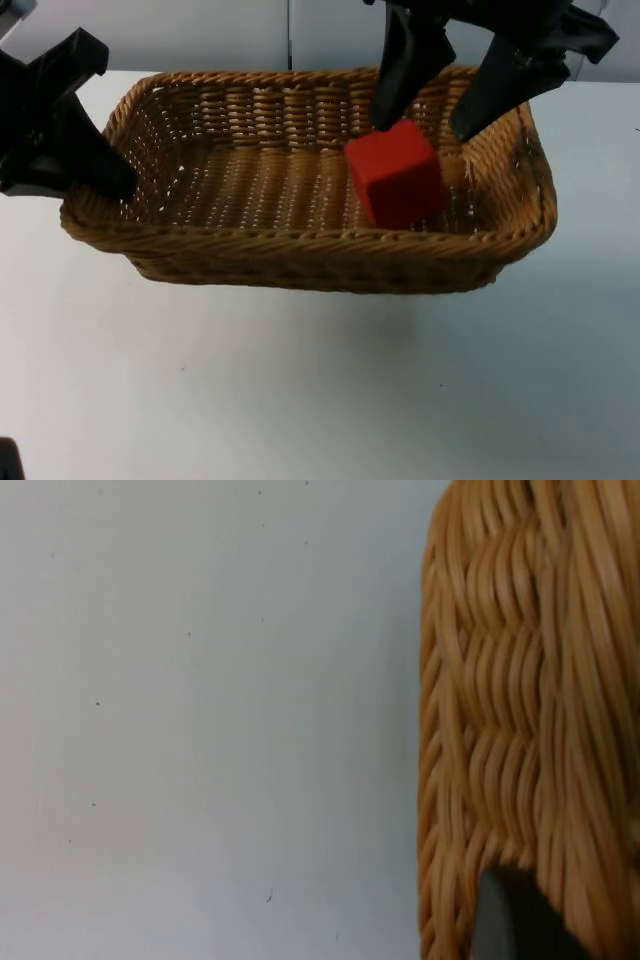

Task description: Pick up the basket with the left hand and place the cube into the basket with the right hand.

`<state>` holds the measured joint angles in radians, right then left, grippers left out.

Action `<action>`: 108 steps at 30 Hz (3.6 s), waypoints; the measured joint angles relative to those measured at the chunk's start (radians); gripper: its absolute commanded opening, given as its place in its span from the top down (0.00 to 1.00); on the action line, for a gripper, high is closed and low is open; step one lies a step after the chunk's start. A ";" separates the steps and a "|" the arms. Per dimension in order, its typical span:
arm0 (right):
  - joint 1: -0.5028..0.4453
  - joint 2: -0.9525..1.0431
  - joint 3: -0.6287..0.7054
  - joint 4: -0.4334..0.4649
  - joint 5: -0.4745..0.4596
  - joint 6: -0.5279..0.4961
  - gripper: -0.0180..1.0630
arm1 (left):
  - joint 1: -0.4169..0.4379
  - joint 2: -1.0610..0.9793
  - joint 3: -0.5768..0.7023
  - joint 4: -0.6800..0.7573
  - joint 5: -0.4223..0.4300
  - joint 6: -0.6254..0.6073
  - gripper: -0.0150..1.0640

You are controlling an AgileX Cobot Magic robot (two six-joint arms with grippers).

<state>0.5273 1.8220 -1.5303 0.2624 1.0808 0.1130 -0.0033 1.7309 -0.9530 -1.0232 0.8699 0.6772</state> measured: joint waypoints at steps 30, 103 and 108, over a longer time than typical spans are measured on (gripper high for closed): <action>-0.422 -0.035 -0.318 -0.139 0.137 -0.011 0.98 | 0.000 0.000 0.000 0.004 -0.004 0.000 0.99; -0.422 -0.035 -0.320 -0.145 0.141 -0.053 0.98 | -0.118 0.256 -0.180 -0.147 -0.201 0.188 0.35; -0.422 -0.035 -0.365 -0.191 0.145 -0.047 0.98 | -0.116 0.176 -0.287 -0.006 -0.171 0.078 0.39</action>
<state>0.1051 1.7870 -1.8951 0.0714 1.2254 0.0660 -0.1196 1.9072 -1.2404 -1.0288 0.6986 0.7552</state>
